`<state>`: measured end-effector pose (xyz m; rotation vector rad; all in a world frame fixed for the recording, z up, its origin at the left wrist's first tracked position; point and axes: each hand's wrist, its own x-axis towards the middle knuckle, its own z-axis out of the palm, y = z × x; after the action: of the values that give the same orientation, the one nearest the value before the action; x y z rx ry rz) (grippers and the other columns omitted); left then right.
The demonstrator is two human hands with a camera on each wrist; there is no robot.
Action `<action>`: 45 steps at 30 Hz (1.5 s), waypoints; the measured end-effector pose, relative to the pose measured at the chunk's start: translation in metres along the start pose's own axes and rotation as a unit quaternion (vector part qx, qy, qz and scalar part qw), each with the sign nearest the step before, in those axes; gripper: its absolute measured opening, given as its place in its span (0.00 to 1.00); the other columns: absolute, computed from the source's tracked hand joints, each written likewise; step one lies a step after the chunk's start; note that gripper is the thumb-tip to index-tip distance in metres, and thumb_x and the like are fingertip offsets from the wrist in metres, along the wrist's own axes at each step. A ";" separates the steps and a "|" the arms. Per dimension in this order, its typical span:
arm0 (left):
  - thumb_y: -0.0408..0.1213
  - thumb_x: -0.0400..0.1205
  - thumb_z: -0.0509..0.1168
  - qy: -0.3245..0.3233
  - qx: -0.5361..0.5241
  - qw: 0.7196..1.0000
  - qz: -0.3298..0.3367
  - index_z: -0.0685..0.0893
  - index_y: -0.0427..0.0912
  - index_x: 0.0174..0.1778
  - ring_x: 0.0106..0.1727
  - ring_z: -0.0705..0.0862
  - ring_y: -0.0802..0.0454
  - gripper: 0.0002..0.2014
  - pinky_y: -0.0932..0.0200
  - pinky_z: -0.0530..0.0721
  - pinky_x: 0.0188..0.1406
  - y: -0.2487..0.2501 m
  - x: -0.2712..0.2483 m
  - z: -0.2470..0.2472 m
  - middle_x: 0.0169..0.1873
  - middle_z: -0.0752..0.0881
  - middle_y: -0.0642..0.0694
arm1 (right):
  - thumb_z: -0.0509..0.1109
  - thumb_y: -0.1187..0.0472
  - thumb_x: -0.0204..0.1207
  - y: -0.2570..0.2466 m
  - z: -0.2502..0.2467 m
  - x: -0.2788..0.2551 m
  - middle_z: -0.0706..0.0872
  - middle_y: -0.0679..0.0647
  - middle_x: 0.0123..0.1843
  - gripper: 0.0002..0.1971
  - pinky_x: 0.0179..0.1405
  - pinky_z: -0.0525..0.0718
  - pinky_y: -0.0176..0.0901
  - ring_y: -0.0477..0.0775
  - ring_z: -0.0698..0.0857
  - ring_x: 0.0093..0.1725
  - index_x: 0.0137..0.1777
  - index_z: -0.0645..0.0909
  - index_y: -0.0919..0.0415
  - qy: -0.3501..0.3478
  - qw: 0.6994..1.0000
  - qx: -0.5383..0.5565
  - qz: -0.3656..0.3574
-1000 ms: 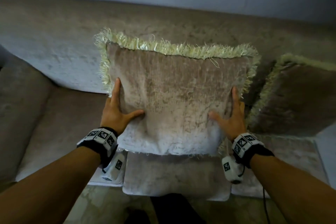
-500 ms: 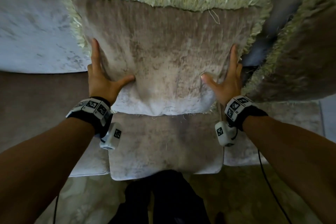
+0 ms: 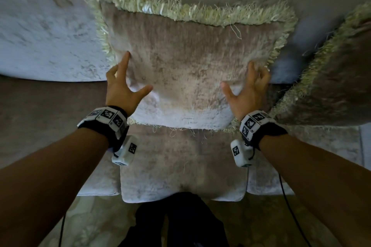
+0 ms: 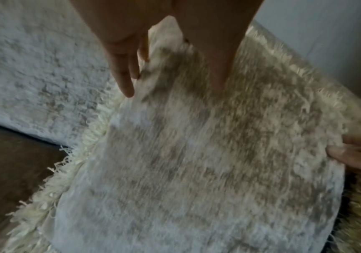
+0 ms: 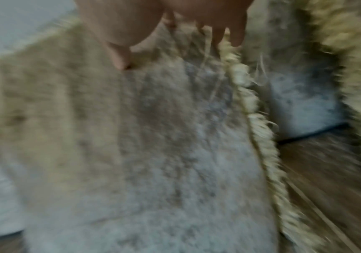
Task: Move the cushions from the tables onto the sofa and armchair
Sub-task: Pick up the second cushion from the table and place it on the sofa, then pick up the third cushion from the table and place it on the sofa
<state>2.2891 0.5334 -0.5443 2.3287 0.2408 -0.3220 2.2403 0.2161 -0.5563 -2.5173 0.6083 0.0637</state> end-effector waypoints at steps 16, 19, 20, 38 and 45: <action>0.52 0.79 0.71 -0.059 0.121 0.990 -0.032 0.73 0.54 0.78 0.64 0.84 0.46 0.30 0.49 0.81 0.66 -0.033 -0.155 -0.179 0.66 0.85 0.46 | 0.65 0.40 0.80 -0.209 0.008 -0.107 0.85 0.55 0.63 0.32 0.59 0.84 0.58 0.60 0.85 0.58 0.79 0.67 0.54 -0.367 0.818 -0.254 -0.363; 0.53 0.80 0.70 -0.062 0.133 0.987 -0.072 0.70 0.55 0.80 0.64 0.84 0.47 0.32 0.49 0.81 0.65 -0.072 -0.224 -0.216 0.68 0.84 0.47 | 0.67 0.42 0.81 -0.251 0.010 -0.162 0.83 0.57 0.68 0.31 0.61 0.84 0.58 0.62 0.84 0.63 0.80 0.69 0.55 -0.362 0.777 -0.289 -0.426; 0.54 0.80 0.70 -0.057 0.137 0.985 -0.086 0.70 0.56 0.81 0.65 0.84 0.48 0.32 0.49 0.81 0.66 -0.086 -0.252 -0.228 0.68 0.83 0.47 | 0.67 0.42 0.81 -0.266 0.011 -0.182 0.83 0.57 0.68 0.31 0.60 0.84 0.58 0.62 0.84 0.63 0.80 0.69 0.55 -0.360 0.760 -0.303 -0.448; 0.63 0.78 0.64 0.159 0.136 0.898 -0.388 0.66 0.68 0.79 0.68 0.80 0.42 0.31 0.43 0.82 0.62 -0.275 -0.764 -0.341 0.71 0.78 0.50 | 0.69 0.42 0.78 -0.457 0.080 -0.707 0.86 0.55 0.64 0.29 0.63 0.83 0.53 0.60 0.84 0.64 0.76 0.73 0.52 -0.351 0.412 -0.320 -0.778; 0.60 0.78 0.67 0.232 0.031 0.812 -0.534 0.69 0.66 0.77 0.71 0.79 0.44 0.30 0.45 0.80 0.66 -0.310 -0.892 -0.298 0.70 0.80 0.52 | 0.72 0.40 0.75 -0.466 0.137 -0.872 0.88 0.56 0.61 0.29 0.61 0.84 0.54 0.61 0.86 0.61 0.73 0.75 0.51 -0.352 0.233 -0.329 -0.845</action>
<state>1.4058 0.8939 -0.2794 2.0545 1.8195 -0.2708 1.6720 0.9947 -0.2951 -1.6984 -2.9158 0.6214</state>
